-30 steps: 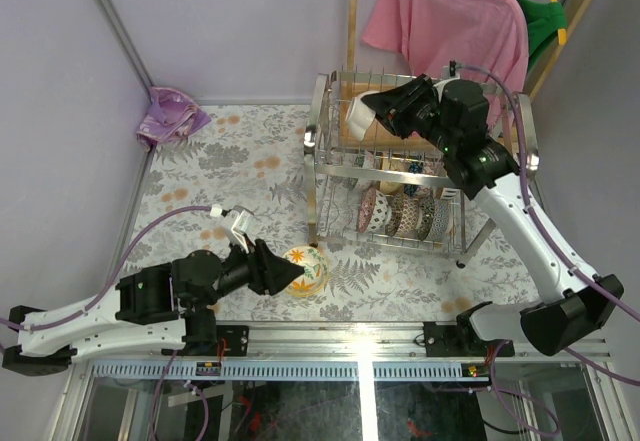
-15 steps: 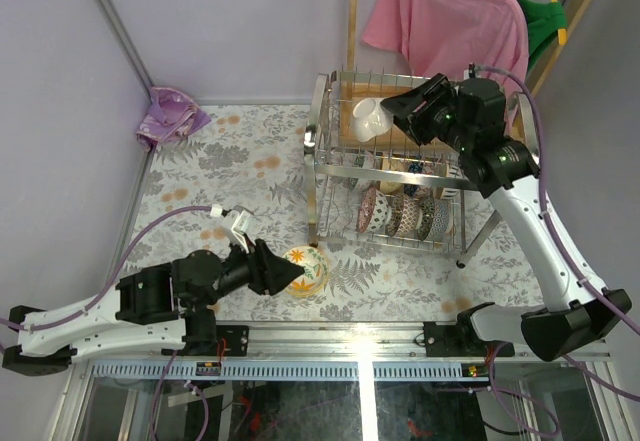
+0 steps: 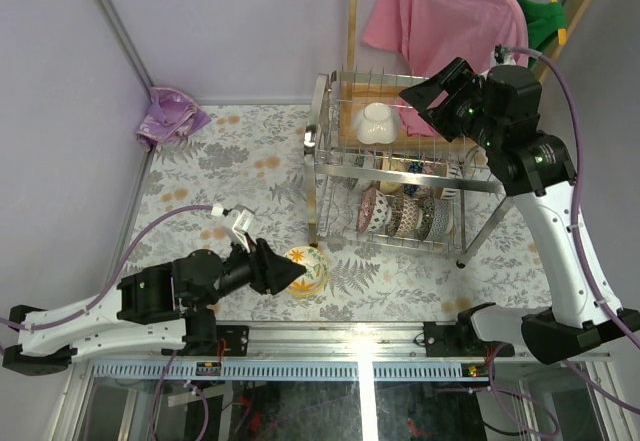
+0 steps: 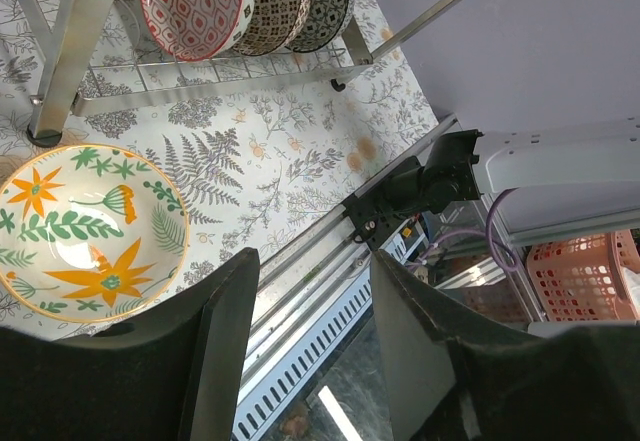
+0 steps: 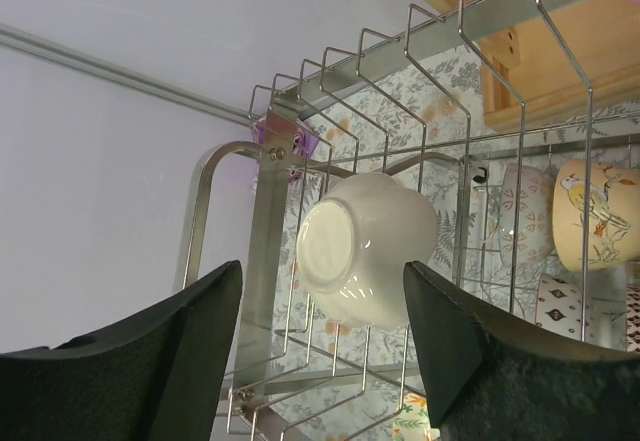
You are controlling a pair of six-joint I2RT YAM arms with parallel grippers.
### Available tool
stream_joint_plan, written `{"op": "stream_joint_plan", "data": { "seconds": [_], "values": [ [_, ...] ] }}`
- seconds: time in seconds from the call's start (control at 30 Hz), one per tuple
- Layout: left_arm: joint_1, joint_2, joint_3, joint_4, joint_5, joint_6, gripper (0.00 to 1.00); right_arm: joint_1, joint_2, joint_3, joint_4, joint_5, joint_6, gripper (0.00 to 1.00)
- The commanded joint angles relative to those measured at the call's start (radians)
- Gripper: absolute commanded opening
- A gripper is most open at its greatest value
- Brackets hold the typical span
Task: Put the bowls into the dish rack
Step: Turn the bowl upside down on the dish rack.
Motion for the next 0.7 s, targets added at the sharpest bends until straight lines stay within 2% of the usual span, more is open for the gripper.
{"op": "stream_joint_plan", "data": {
  "seconds": [0.0,0.1,0.23,0.3,0.33,0.67],
  "values": [
    [-0.004,0.007,-0.001,0.058,0.022,0.011,0.48,-0.006,0.002,0.035,-0.039,-0.059,-0.082,0.70],
    [-0.003,0.010,-0.001,0.056,0.025,0.010,0.49,-0.005,0.030,0.020,-0.015,-0.101,-0.076,0.59],
    [-0.003,-0.009,-0.009,0.045,0.013,-0.002,0.66,-0.007,0.052,-0.018,0.039,-0.151,-0.060,0.48],
    [-0.005,-0.015,-0.011,0.038,0.005,-0.006,0.78,-0.006,0.069,-0.028,0.054,-0.170,-0.054,0.47],
    [-0.004,-0.016,-0.011,0.035,0.002,-0.007,0.79,-0.006,0.076,-0.032,0.060,-0.178,-0.051,0.46],
    [-0.004,0.019,0.002,0.042,-0.007,-0.001,0.81,-0.004,0.133,-0.078,0.134,-0.288,-0.031,0.44]
  ]
}}
